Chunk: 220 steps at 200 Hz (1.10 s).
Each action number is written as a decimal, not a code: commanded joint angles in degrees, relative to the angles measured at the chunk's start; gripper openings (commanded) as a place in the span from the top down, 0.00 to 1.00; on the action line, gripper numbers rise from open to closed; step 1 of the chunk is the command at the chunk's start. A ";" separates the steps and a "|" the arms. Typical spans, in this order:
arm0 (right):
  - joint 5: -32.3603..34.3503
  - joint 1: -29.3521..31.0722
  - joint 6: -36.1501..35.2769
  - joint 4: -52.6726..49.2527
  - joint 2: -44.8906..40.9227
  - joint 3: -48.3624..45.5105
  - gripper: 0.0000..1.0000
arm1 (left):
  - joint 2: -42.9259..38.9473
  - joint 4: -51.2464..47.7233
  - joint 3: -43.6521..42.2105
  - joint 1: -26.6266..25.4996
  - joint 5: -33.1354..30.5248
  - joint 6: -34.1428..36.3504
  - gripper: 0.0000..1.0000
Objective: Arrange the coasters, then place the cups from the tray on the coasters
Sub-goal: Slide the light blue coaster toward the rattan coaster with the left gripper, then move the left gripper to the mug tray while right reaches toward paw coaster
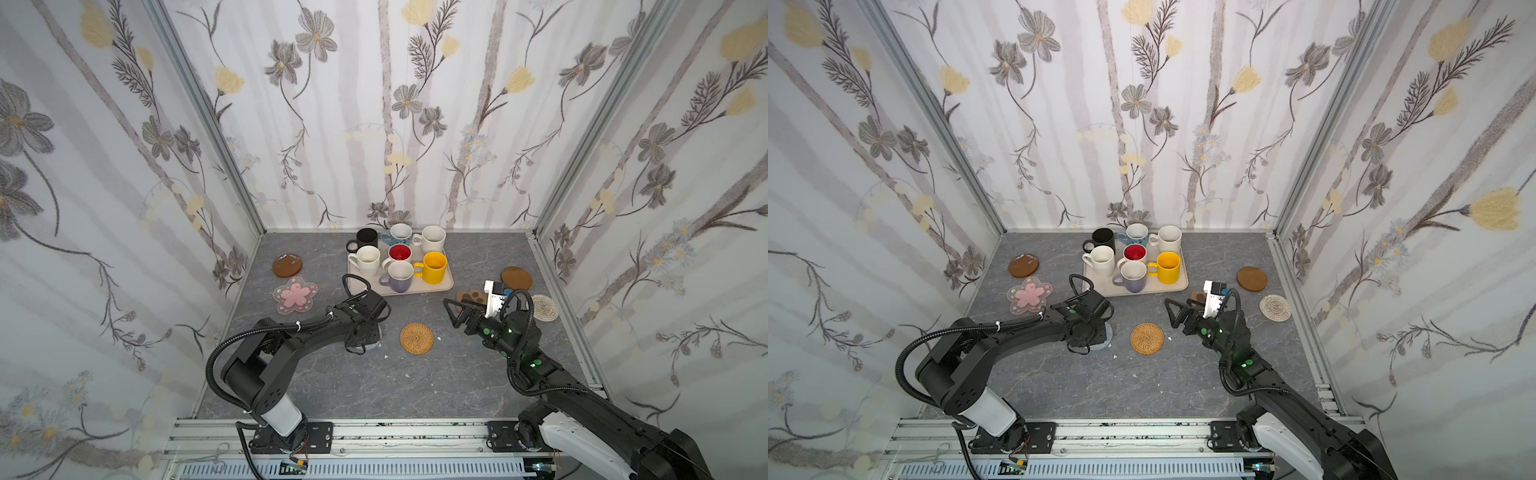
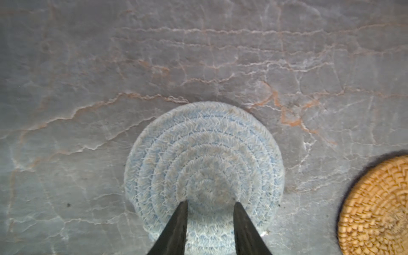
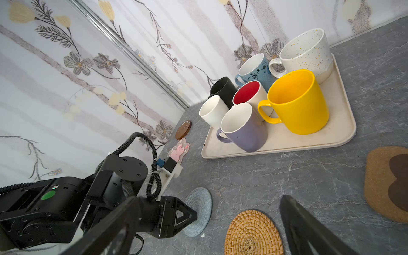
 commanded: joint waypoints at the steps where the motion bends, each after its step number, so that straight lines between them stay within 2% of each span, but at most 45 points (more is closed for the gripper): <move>1: 0.27 -0.17 0.80 1.75 -0.02 -0.07 0.00 | 0.63 -0.70 0.70 -1.45 -0.26 -2.05 0.63; 68: 0.86 -0.23 1.16 2.36 -0.21 -0.63 0.00 | 0.19 -0.65 0.21 -6.87 -0.65 -5.42 0.63; 113: 1.36 -0.33 1.00 2.36 0.47 -0.56 0.00 | 1.10 -0.62 1.16 -8.09 -0.25 -5.42 0.63; 137: 3.09 -0.45 -0.83 -0.01 0.69 0.65 0.00 | -0.29 -0.65 1.21 -8.13 -0.86 -5.18 0.58; 164: 6.07 -0.45 -3.18 -4.86 1.70 3.24 0.00 | -2.52 -1.04 3.33 -8.17 -0.62 -2.99 0.43; 178: 8.02 -0.81 -4.70 -8.00 2.01 4.96 0.00 | -3.71 -1.43 4.73 -8.01 -0.09 -1.86 0.31; 192: 8.89 -1.49 -4.99 -10.23 2.13 6.35 0.00 | -4.91 -1.62 6.26 -8.05 1.23 -0.22 0.19; 206: 8.56 -2.43 -4.57 -11.85 2.55 7.34 0.00 | -5.76 -1.62 8.26 -8.16 2.91 1.60 0.01; 220: 9.79 -2.93 -5.34 -15.18 3.65 9.30 0.00 | -5.58 -1.86 11.47 -7.90 2.60 4.80 0.00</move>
